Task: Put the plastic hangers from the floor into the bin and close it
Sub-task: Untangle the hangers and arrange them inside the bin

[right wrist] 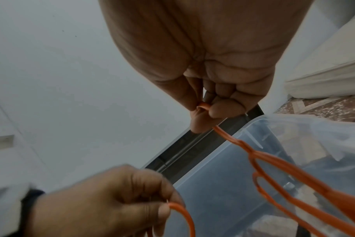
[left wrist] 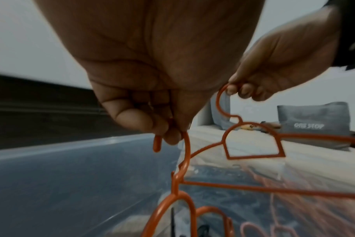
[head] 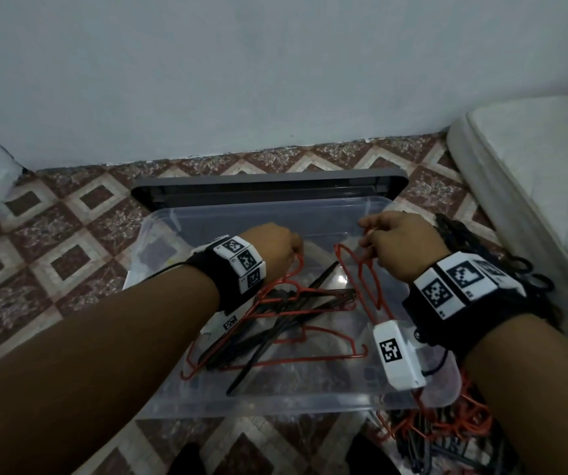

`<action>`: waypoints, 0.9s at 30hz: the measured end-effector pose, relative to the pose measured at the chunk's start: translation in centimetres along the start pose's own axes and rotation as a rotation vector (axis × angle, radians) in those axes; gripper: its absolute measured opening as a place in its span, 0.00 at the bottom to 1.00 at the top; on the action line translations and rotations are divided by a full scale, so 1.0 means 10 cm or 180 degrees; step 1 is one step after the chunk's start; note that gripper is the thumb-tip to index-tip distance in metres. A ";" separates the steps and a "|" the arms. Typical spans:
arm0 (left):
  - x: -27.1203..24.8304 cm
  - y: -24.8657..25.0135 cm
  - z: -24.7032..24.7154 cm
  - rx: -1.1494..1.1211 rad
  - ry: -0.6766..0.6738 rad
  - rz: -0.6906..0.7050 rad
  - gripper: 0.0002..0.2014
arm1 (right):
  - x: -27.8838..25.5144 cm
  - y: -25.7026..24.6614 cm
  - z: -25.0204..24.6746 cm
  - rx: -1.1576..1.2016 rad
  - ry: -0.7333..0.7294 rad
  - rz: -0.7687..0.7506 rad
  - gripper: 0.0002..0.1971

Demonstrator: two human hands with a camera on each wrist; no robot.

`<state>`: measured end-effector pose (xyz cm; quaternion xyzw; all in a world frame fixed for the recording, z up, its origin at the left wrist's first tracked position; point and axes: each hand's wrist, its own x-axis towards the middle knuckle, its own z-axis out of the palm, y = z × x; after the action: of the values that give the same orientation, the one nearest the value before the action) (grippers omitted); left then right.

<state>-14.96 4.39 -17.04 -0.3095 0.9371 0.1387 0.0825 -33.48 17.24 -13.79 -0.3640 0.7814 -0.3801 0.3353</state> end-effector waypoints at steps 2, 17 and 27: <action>0.03 -0.10 0.12 0.0106 -0.0135 -0.0235 0.15 | 0.00 0.01 -0.04 -0.0007 0.0015 -0.0002 0.15; -0.02 -0.33 0.23 0.0035 0.0091 -0.0313 0.11 | -0.01 0.02 -0.07 0.0036 0.0004 -0.0029 0.14; -0.17 0.50 -0.51 -0.0473 0.0963 0.0211 0.10 | -0.09 -0.18 0.08 0.0061 -0.0249 -0.0234 0.11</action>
<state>-16.95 7.63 -10.78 -0.3011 0.9357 0.1621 -0.0873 -31.78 16.89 -12.45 -0.4038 0.7501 -0.3851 0.3549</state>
